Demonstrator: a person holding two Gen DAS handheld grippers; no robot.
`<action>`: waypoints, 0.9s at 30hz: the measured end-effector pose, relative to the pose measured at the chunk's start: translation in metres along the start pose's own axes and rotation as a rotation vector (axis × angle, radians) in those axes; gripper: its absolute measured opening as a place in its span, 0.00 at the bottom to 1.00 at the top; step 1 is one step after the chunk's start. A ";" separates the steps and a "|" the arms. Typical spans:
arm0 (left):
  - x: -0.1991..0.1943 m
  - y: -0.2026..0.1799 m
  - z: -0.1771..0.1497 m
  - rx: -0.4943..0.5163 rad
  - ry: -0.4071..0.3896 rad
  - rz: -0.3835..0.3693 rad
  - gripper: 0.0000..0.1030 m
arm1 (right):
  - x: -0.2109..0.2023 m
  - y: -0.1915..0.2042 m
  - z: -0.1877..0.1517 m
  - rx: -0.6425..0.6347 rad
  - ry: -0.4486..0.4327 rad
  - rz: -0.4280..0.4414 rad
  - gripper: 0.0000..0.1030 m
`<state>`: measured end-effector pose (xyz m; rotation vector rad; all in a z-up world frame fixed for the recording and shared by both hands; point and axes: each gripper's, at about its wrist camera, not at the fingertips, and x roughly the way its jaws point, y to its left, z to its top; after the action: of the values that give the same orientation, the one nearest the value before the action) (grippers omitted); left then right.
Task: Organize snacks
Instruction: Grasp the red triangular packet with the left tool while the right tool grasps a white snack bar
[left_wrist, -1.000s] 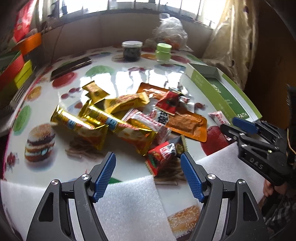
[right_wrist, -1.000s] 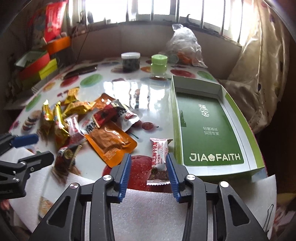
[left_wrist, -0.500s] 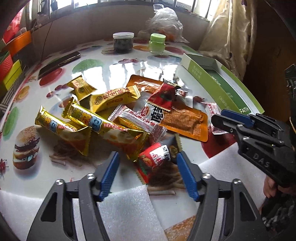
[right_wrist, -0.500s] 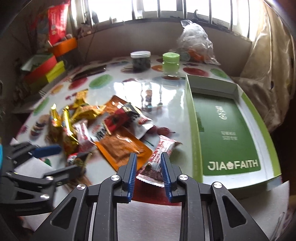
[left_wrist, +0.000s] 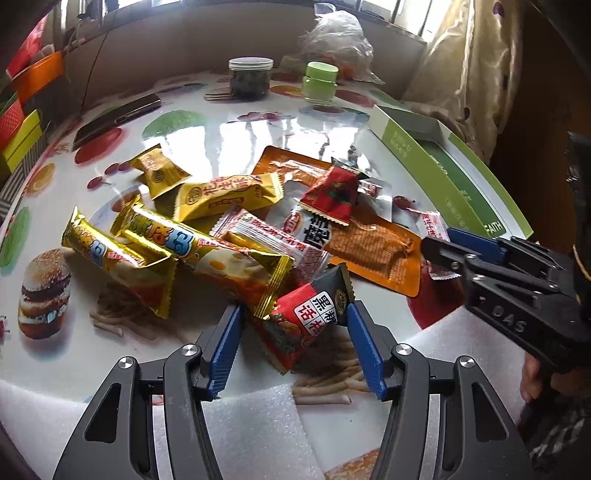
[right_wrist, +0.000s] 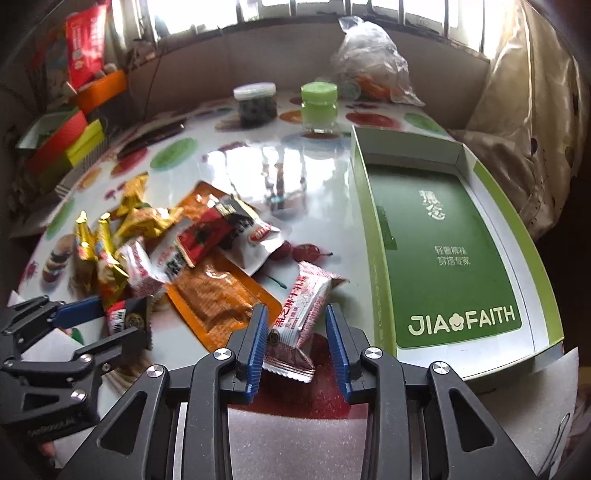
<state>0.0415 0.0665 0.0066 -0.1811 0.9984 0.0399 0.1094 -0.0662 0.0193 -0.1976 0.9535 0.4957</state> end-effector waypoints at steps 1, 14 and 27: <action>0.000 -0.001 0.000 0.002 0.001 -0.001 0.57 | 0.000 0.001 0.000 -0.006 -0.002 -0.004 0.30; -0.003 0.001 0.005 -0.027 -0.013 0.000 0.42 | -0.001 0.002 -0.001 -0.020 -0.014 0.005 0.18; -0.022 -0.004 0.012 -0.044 -0.060 -0.013 0.42 | -0.024 -0.001 0.002 0.005 -0.082 0.038 0.18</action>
<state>0.0404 0.0658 0.0322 -0.2253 0.9374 0.0547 0.1005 -0.0739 0.0399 -0.1536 0.8792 0.5328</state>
